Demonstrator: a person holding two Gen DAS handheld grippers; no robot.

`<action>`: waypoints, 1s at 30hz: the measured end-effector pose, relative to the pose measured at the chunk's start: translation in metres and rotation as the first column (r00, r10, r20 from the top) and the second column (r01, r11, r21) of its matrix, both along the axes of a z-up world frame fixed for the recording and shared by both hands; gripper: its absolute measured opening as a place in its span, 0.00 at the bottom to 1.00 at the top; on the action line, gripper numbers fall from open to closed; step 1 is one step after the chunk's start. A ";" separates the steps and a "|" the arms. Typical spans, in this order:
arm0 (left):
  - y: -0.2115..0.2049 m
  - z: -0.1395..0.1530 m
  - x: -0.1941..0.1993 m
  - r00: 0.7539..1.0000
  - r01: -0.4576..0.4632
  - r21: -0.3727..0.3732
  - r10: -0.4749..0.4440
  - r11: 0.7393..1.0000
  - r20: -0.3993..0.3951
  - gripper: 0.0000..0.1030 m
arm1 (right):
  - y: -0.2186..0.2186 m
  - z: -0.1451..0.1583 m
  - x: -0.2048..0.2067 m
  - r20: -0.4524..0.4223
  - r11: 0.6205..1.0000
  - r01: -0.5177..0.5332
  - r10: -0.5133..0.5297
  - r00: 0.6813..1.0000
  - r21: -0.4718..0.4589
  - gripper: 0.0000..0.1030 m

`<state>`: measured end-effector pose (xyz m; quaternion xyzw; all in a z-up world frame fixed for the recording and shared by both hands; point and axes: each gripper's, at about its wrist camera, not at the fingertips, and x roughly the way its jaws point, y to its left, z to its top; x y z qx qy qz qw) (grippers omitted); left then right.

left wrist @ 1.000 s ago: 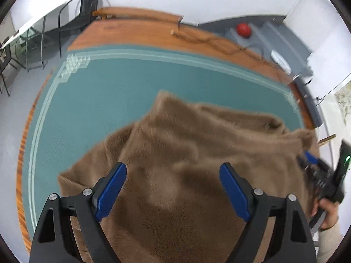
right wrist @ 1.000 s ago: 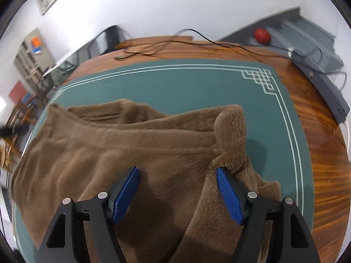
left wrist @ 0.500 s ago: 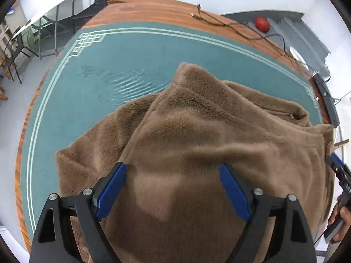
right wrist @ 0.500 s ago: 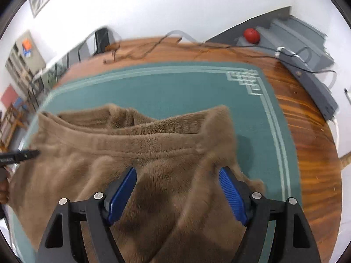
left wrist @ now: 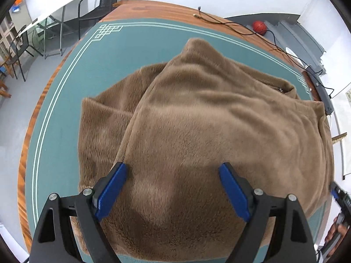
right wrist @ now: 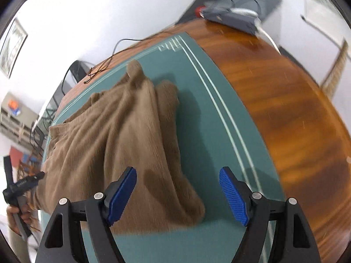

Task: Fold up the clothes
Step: 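Press the folded sweatshirt flat with both open grippers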

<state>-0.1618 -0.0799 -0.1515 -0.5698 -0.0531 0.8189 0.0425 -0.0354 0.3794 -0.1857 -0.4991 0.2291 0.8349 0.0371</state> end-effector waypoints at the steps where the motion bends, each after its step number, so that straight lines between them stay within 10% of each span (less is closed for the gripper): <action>1: 0.000 -0.002 0.001 1.000 -0.002 -0.004 0.002 1.000 -0.001 0.87 | -0.002 -0.004 0.005 0.008 1.000 0.004 -0.004 1.000 -0.016 0.77; 13: 0.002 0.017 0.026 0.999 -0.022 -0.011 0.021 1.000 -0.035 0.87 | -0.018 -0.027 0.040 -0.011 0.940 0.136 -0.146 0.989 -0.313 0.78; 30: 0.012 0.020 0.072 0.999 -0.032 0.009 0.032 0.999 0.005 0.87 | -0.037 -0.033 0.016 -0.124 0.881 0.180 -0.258 0.958 -0.437 0.77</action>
